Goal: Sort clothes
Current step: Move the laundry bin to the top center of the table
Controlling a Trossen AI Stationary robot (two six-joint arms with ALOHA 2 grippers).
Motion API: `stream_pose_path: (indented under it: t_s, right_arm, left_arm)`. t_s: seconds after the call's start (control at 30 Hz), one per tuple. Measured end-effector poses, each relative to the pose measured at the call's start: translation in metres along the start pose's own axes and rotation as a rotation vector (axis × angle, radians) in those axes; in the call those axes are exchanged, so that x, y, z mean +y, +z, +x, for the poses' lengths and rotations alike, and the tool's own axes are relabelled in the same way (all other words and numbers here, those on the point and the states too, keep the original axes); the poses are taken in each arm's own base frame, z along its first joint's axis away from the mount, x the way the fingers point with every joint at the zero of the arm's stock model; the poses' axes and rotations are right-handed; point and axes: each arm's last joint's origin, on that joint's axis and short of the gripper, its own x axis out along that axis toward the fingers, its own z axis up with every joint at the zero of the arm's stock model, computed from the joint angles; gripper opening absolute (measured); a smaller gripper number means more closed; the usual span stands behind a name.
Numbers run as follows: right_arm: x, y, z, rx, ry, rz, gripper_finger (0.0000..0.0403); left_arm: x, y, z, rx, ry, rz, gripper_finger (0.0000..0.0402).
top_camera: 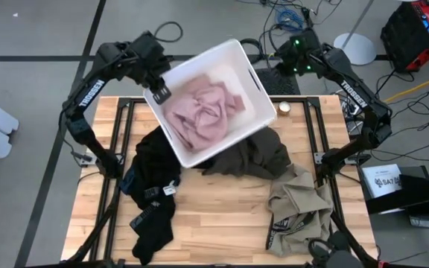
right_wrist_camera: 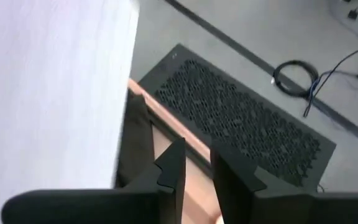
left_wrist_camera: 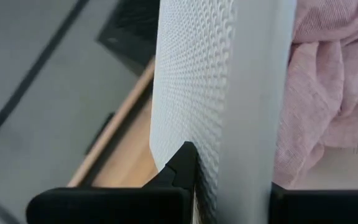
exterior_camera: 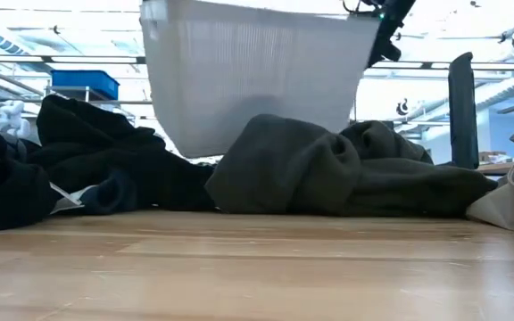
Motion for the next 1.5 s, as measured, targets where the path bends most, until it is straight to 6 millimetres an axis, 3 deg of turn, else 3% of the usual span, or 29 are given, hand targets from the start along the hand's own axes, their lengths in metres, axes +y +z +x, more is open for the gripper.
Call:
stream_pose_path:
  t_s: [0.33, 0.43, 0.53, 0.63, 0.87, 1.07, 1.2, 1.33, 1.5]
  right_arm:
    - [0.008, -0.017, -0.001, 0.176, 0.039, -0.013, 0.0059]
    - [0.021, -0.024, 0.008, 0.218, 0.190, -0.053, 0.0059]
    - [0.043, -0.040, 0.032, 0.250, 0.367, -0.170, 0.0059]
    - [0.062, -0.058, 0.061, 0.237, 0.410, -0.238, 0.0059]
    - [0.095, -0.077, 0.119, 0.164, 0.377, -0.148, 0.0017]
    - [0.123, -0.098, 0.175, 0.276, 0.286, -0.111, 0.0001]
    - [0.143, -0.121, 0.202, 0.398, 0.294, -0.149, 0.0000]
    - [0.160, -0.141, 0.208, 0.530, 0.302, -0.199, 0.0000]
    - [0.185, -0.157, 0.189, 0.651, 0.393, -0.240, 0.0000]
  left_arm:
    - [0.054, -0.012, -0.014, -0.020, 0.125, -0.096, 0.0020]
    - [0.067, -0.016, -0.024, -0.049, 0.157, -0.124, 0.0020]
    - [0.077, -0.019, -0.032, -0.073, 0.185, -0.157, 0.0019]
    - [0.087, -0.022, -0.036, -0.089, 0.216, -0.192, 0.0019]
    - [0.099, -0.028, -0.038, -0.106, 0.191, -0.237, 0.0019]
    - [0.102, -0.030, -0.039, -0.105, 0.195, -0.242, 0.0019]
    - [0.105, -0.030, -0.040, -0.110, 0.217, -0.252, 0.0019]
    - [0.108, -0.032, -0.040, -0.112, 0.222, -0.264, 0.0019]
    - [0.108, -0.032, -0.040, -0.108, 0.213, -0.261, 0.0019]
